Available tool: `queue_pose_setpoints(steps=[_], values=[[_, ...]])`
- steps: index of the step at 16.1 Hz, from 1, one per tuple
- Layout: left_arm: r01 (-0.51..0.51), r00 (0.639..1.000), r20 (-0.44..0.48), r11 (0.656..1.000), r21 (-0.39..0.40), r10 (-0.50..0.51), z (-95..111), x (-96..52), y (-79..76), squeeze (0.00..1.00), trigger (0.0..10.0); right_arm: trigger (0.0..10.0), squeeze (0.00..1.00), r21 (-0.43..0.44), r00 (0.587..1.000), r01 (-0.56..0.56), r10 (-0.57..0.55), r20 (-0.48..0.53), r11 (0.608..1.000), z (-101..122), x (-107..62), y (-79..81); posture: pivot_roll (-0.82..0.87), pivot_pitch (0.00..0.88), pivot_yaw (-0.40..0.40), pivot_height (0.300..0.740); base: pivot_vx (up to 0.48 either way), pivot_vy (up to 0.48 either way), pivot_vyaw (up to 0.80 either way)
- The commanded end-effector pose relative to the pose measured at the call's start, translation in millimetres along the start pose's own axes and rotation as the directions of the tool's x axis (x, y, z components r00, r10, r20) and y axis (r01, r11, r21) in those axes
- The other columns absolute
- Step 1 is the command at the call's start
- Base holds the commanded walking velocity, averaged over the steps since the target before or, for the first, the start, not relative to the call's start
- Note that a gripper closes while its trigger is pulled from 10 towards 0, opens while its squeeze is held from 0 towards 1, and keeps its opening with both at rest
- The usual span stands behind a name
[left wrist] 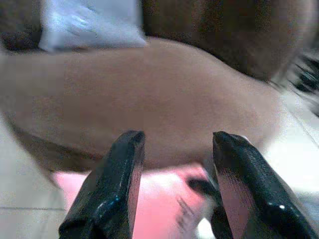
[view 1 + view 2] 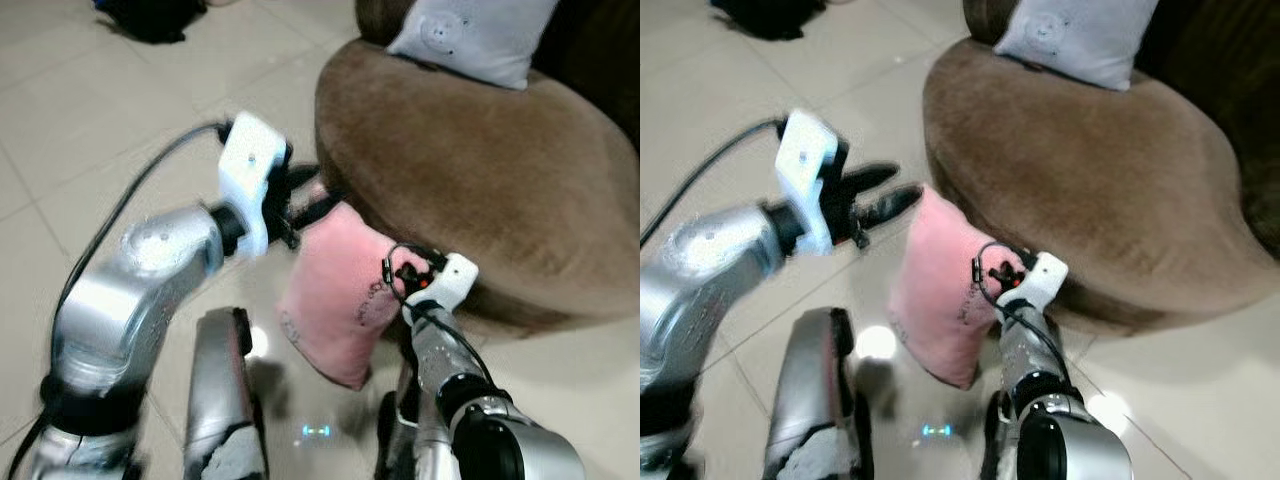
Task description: Move the pillow to the sofa from floor
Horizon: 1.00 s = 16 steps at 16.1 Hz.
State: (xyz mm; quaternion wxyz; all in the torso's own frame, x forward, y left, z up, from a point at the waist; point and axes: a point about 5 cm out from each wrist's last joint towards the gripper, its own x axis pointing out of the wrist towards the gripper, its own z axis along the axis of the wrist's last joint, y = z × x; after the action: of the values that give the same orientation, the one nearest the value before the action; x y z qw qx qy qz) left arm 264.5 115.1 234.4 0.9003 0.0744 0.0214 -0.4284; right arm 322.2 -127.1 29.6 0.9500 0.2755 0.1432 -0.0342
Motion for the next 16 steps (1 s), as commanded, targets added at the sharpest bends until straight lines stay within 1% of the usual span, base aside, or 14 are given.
queue_pose_setpoints(steps=[1,3,4,5,6,7,8,9,11,16], values=[[0.086,0.996,-0.04,0.996,0.028,-0.084,-12.6,-9.5,-11.7,0.0,10.0,0.0,0.0,-0.011,1.0,0.0,0.0,-0.014,1.0,-0.8,-0.4,-2.8,0.26,0.206,-0.064,0.485,0.0,0.0,0.0],[0.055,0.987,-0.15,0.998,0.009,-0.053,-68.0,-19.7,0.2,0.0,10.0,0.0,0.0,-0.014,1.0,-0.006,0.006,-0.018,1.0,-1.8,-0.2,-0.8,0.26,0.205,-0.063,0.485,0.0,0.0,0.0],[0.045,0.982,-0.186,0.999,0.01,-0.043,-90.3,-22.2,4.9,0.0,10.0,0.0,0.0,-0.013,1.0,-0.007,0.007,-0.018,1.0,-1.8,-0.2,-0.5,0.26,0.205,-0.063,0.485,0.0,0.0,0.0],[0.023,0.971,-0.238,1.0,-0.012,-0.025,-119.8,-25.7,12.1,0.0,10.0,0.0,0.0,-0.013,1.0,-0.008,0.008,-0.018,1.0,-2.2,-0.3,-0.2,0.26,0.205,-0.063,0.485,0.0,0.0,0.0],[-0.001,0.956,-0.294,1.0,-0.001,0.001,-144.5,-31.4,21.2,0.0,10.0,0.0,0.0,-0.012,1.0,-0.008,0.008,-0.017,1.0,-2.8,-0.5,0.4,0.25,0.202,-0.05,0.485,0.0,0.0,0.0],[-0.02,0.949,-0.314,1.0,0.003,0.02,-155.5,-36.8,27.8,0.0,10.0,0.0,0.0,-0.011,1.0,-0.008,0.007,-0.016,1.0,-2.9,-0.6,0.5,0.25,0.202,-0.05,0.485,0.0,0.0,0.0],[-0.056,0.945,-0.322,0.998,0.006,0.054,-167.4,-45.0,38.1,0.0,10.0,0.0,0.0,-0.007,1.0,-0.006,0.006,-0.013,1.0,-3.1,-0.8,0.3,0.25,0.202,-0.05,0.485,0.0,0.0,0.0],[-0.059,0.948,-0.313,0.998,0.006,0.058,-171.6,-46.3,43.3,0.0,10.0,0.0,0.0,-0.006,1.0,-0.004,0.004,-0.013,1.0,-3.3,-1.1,-0.4,0.25,0.202,-0.05,0.485,0.0,0.0,0.0],[-0.038,0.959,-0.282,0.999,0.004,0.037,-172.6,-40.5,48.6,0.0,10.0,0.0,0.0,-0.003,1.0,-0.002,0.002,-0.011,1.0,-2.9,-1.1,-1.0,0.25,0.203,-0.046,0.485,0.0,0.0,0.0],[0.003,0.986,-0.167,1.0,-0.011,-0.005,-165.7,-26.3,50.1,0.0,10.0,0.0,0.0,0.001,1.0,-0.01,0.01,-0.008,1.0,-1.9,-0.7,-0.4,0.25,0.203,-0.047,0.485,0.0,0.0,0.0]])
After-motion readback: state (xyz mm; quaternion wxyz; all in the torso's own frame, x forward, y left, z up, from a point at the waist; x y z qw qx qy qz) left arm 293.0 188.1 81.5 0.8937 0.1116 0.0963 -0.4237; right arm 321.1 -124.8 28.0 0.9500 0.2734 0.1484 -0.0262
